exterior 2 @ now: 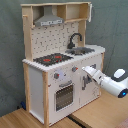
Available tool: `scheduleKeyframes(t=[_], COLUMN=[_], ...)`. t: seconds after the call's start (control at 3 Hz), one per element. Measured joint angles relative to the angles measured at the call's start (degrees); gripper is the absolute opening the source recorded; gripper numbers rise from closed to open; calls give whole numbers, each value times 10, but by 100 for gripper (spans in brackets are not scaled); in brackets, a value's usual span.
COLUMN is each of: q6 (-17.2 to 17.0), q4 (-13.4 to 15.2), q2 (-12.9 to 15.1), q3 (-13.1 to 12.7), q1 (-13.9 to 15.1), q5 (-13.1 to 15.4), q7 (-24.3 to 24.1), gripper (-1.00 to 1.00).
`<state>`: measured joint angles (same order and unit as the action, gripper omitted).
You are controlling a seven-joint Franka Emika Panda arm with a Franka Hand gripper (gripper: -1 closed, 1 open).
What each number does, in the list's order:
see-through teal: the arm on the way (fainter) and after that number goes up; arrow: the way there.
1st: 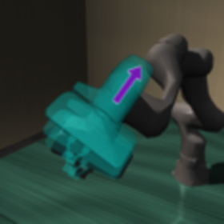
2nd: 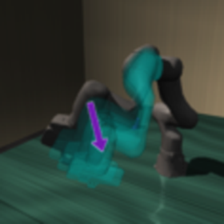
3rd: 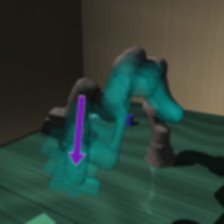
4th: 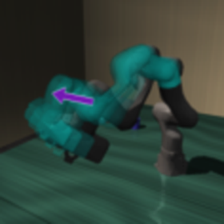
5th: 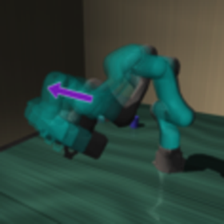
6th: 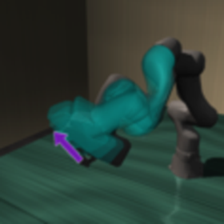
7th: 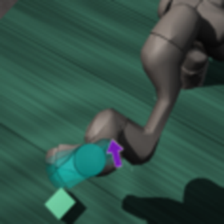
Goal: Play with the kitchen
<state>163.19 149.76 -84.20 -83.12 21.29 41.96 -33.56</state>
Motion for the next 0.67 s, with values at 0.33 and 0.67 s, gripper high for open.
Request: scheduleKeyframes(t=[0.33,0.67], q6=[-21,-56], q4=[-8,-41], q2=[0,0], q3=[27,19], q1=[0,-3], q5=[0,-1], q7=[47,79], gripper=[100,100])
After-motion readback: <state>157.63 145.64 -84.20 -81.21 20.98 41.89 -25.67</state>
